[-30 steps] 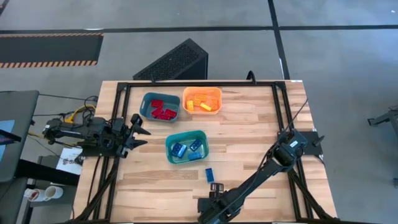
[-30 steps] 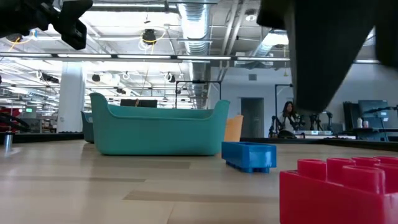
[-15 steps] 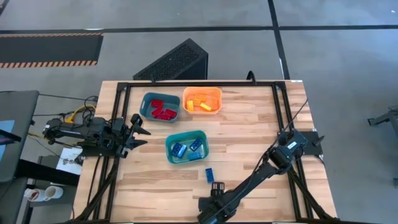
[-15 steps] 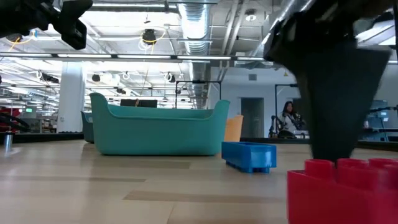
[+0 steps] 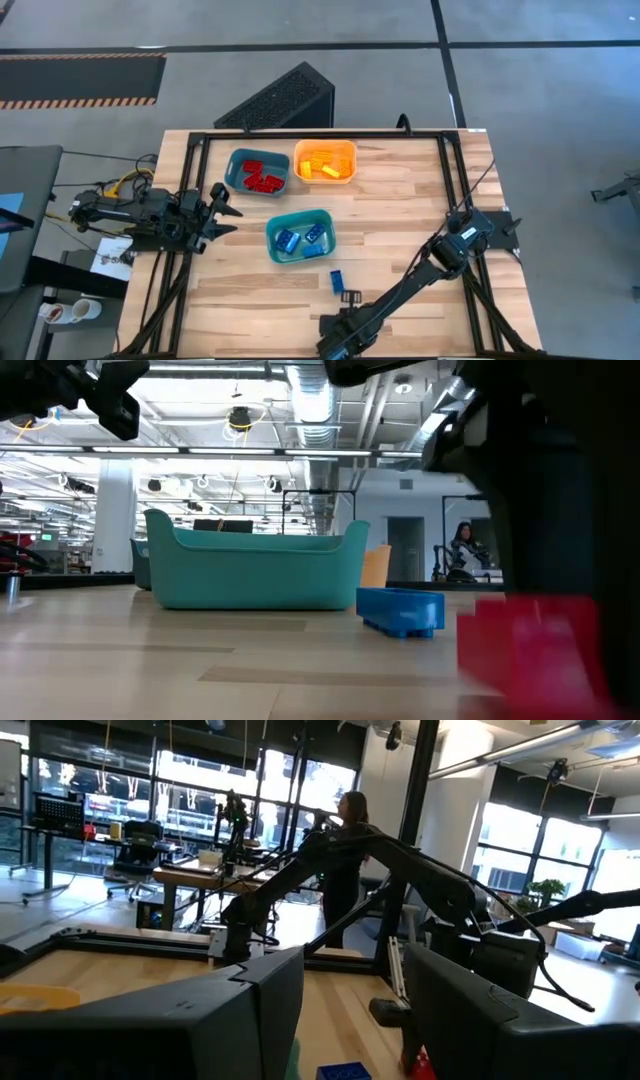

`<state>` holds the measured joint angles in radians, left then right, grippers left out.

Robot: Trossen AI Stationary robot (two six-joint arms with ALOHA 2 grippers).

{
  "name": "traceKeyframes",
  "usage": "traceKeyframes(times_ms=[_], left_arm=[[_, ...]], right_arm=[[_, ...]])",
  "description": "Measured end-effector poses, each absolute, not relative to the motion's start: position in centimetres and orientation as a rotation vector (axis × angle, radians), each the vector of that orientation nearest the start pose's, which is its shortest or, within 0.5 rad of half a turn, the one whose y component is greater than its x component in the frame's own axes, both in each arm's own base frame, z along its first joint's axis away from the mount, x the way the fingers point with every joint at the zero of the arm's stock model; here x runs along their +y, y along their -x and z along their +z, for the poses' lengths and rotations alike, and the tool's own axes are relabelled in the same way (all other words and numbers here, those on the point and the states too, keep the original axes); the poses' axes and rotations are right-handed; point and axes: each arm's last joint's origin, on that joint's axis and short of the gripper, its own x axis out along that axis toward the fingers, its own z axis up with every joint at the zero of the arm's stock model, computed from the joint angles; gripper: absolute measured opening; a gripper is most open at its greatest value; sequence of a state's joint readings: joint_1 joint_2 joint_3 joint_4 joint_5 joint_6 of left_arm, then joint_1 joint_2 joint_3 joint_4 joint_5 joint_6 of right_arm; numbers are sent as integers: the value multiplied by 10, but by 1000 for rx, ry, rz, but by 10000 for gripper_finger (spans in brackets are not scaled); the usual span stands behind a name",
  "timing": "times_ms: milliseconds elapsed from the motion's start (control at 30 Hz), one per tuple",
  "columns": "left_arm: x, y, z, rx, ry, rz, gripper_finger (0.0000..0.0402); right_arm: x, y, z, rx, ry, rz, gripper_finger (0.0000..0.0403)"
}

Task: Sort & place blocks by color
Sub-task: Put the red game piece into the blue bin

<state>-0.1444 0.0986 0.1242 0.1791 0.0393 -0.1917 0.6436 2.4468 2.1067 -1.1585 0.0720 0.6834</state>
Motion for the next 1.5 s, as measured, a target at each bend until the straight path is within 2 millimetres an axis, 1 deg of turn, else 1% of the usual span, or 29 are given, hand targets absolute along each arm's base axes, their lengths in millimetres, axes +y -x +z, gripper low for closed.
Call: traceKeyframes(times_ms=[33,100,167,300,500,600,700,767,800,933,1100,1200,1267,1367,1433,1500], left_arm=[[-15,-94,215,-187,201,-202,163],[-15,-94,215,-187,201,-202,163],[-15,-94,215,-187,202,-200,163],[-14,-94,215,-189,193,-174,163],[-15,-94,215,-187,187,-208,163],[-15,-94,215,-191,155,-199,171],[-15,-94,215,-191,134,-213,187],[-16,-94,215,-190,132,-233,201],[-16,-94,215,-189,131,-247,210],[-17,-94,215,-188,128,-267,250],[-15,-94,215,-188,137,-185,297],[-13,-95,215,-191,143,-133,314],[-12,-95,215,-193,155,-104,319],[-10,-95,215,-199,164,-19,320],[-8,-95,215,-199,171,50,320],[-7,-95,213,-185,162,77,320]], right_arm=[[284,-385,155,1473,-19,-53,122],[277,-387,167,1456,-60,-82,122],[267,-392,183,1379,-122,-160,122],[242,-413,220,1089,-177,-282,122],[207,-438,277,648,-86,-419,125],[189,-455,299,483,-52,-441,138],[170,-474,315,337,-26,-414,138],[158,-487,319,268,-17,-384,131],[152,-491,319,260,-13,-369,130],[126,-500,317,259,-35,-391,130],[93,-509,323,213,-27,-432,139],[66,-513,322,223,-33,-461,135],[42,-515,320,240,-61,-488,132],[5,-524,307,258,-107,-526,136],[-19,-524,297,306,-140,-535,141],[-38,-532,284,297,-204,-525,145]])
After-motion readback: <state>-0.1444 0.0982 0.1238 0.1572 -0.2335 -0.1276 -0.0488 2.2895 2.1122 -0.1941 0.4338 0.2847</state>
